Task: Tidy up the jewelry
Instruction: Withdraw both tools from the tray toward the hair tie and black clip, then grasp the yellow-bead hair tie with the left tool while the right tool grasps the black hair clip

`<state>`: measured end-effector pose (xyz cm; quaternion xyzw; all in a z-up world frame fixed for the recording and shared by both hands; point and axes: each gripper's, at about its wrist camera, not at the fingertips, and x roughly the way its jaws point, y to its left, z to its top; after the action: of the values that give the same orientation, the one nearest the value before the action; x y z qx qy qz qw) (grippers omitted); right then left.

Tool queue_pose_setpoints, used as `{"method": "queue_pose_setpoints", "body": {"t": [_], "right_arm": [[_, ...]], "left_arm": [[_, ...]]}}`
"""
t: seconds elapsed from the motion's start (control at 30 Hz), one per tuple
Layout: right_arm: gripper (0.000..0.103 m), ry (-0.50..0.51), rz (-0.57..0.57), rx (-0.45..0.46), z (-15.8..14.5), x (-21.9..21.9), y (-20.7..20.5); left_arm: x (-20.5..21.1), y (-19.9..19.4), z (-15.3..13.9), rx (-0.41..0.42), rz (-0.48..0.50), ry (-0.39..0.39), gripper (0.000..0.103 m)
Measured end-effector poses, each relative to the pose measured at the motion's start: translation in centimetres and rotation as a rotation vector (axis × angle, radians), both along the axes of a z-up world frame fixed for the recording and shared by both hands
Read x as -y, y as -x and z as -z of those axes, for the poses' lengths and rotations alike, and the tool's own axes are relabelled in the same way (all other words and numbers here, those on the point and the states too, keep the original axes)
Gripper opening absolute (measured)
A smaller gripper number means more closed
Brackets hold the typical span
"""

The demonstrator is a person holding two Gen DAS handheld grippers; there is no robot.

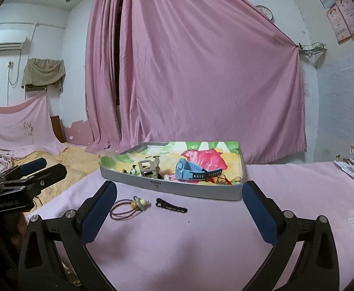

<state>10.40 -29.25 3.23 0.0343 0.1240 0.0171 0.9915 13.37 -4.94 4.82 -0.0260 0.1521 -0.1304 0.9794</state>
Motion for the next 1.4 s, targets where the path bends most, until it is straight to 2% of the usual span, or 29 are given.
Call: {"method": "queue_pose_setpoints", "body": {"t": [0.13,0.33,0.57,0.77,0.87,0.93,1.0,1.13,1.4], "right_arm": [[0.102,0.002,0.002,-0.032,0.4,0.1,-0.3],[0.102,0.028,-0.009,-0.096,0.6,0.2,-2.3],[0.102,0.050,-0.045,-0.236,1.3,0.8,-5.8],[0.100,0.129,-0.079,-0.361,2.0,0.2,-9.0],[0.087,0.152,-0.107,-0.413,2.3,0.1,-10.2],[0.072,0.160,-0.137,-0.456,2.6,0.1,-11.4],[0.066,0.174,-0.161,-0.494,3.0,-0.1,-12.2],[0.056,0.201,-0.206,-0.538,3.7,-0.6,-13.3],[0.046,0.225,-0.277,-0.593,4.4,-1.6,-14.8]], "left_arm": [[-0.1,-0.6,0.2,-0.028,0.004,-0.004,0.103],[0.1,-2.6,1.1,-0.126,0.052,-0.010,0.103],[1.2,-5.0,2.4,-0.249,0.088,-0.053,0.103],[2.1,-6.7,3.8,-0.356,0.141,-0.087,0.100],[2.7,-7.3,4.4,-0.392,0.166,-0.112,0.095],[3.1,-7.6,4.6,-0.411,0.181,-0.128,0.091],[3.6,-7.9,4.8,-0.427,0.198,-0.141,0.087],[4.3,-8.4,5.0,-0.446,0.215,-0.161,0.077],[5.5,-9.5,5.5,-0.472,0.238,-0.202,0.058]]}}
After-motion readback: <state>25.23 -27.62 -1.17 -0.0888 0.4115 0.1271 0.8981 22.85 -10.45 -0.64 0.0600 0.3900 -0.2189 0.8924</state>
